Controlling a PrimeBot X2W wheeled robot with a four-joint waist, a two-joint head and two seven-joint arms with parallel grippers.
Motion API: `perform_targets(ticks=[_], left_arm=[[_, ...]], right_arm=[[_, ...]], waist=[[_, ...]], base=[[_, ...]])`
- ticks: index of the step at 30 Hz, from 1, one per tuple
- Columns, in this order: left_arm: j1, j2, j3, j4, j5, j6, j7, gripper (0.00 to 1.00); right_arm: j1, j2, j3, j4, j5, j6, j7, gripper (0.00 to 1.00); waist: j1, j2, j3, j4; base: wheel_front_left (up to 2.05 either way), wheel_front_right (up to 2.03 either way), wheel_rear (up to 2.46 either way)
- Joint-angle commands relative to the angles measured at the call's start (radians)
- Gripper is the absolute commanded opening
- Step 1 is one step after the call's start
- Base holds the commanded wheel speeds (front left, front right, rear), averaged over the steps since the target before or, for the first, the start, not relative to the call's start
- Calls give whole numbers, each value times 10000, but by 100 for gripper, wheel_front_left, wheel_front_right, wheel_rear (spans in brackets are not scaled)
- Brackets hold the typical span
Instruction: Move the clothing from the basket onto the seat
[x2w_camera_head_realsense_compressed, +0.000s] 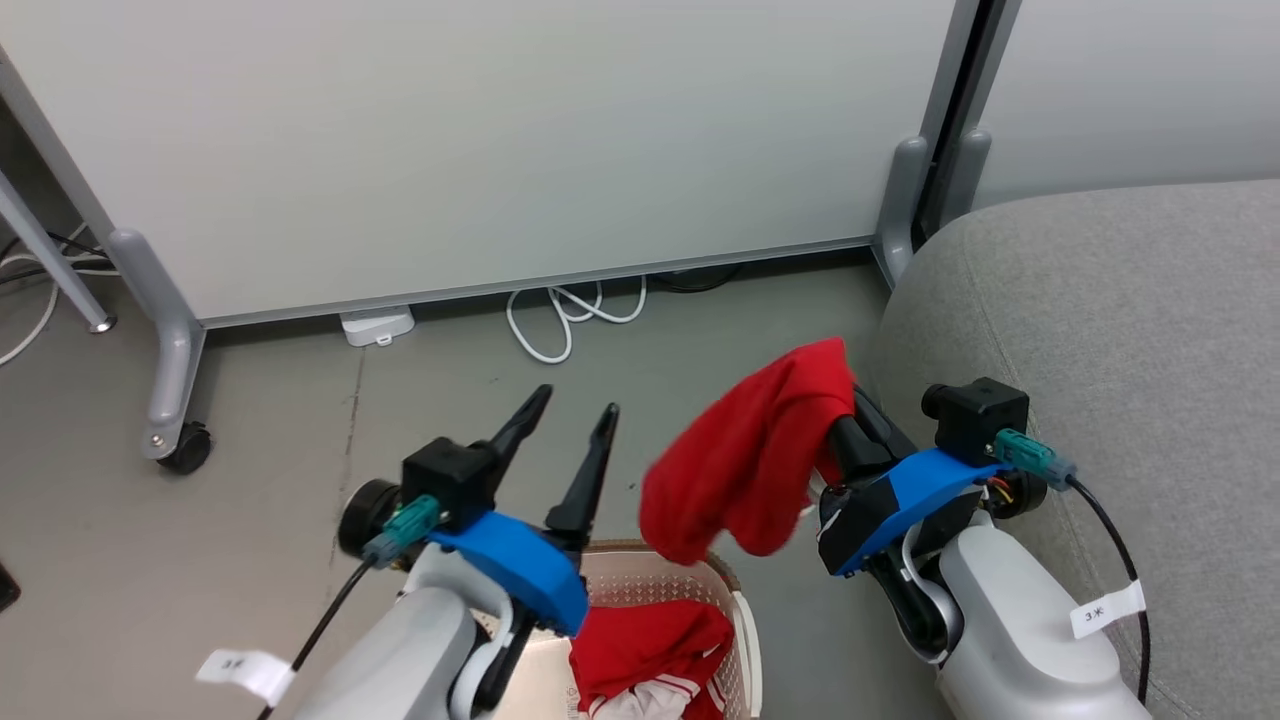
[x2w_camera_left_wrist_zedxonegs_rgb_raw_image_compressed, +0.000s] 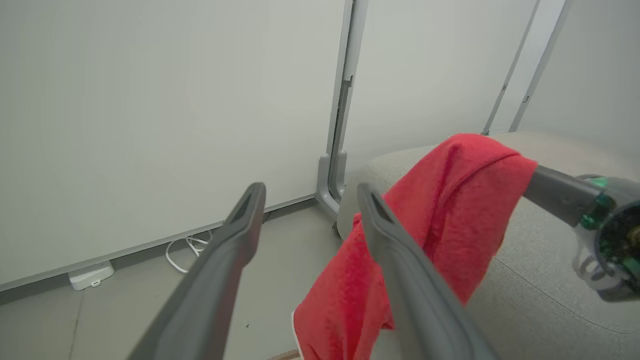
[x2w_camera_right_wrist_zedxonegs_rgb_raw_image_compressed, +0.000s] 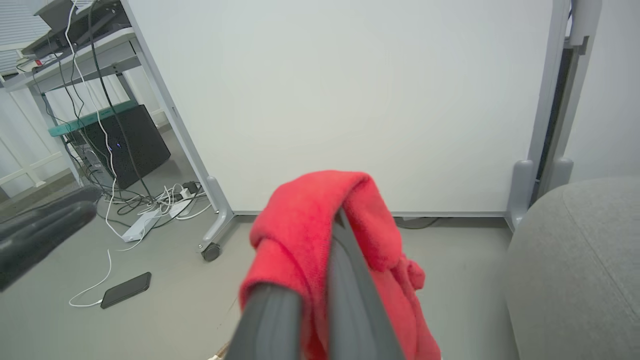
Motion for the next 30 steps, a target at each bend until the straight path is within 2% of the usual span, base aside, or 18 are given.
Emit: perform_targets(ticks=[1,8,14,22,30], left_arm=[[284,163,341,-331,108,110,-69,100],[2112,632,2276,-2168,1262,310,-74,100],[3106,468,3265,-2691,2116,53,-75,100],[3412,73,3778,-2606,2734,-460,-76,100],[3400,-122,4050,-2609,3072,-709,-75,100]], right_arm=[[176,-25,-61,-252,-113,5,-51,0],[479,-25,-171,-1115,-311,5,-49,0],[815,-25,-301,-1649,-399,5,58,0],[1100,-26,-421,-2146,-375,5,267,0],[1134,-25,-148,-2598,-224,6,353,0]], waist=[[-1,0,76,-157],[-1,0,272,-652],[-1,0,331,-954],[-1,0,346,-1422],[-1,0,535,-2825]], base=[[0,0,0],[0,0,0],[0,0,0],[0,0,0],[0,0,0]])
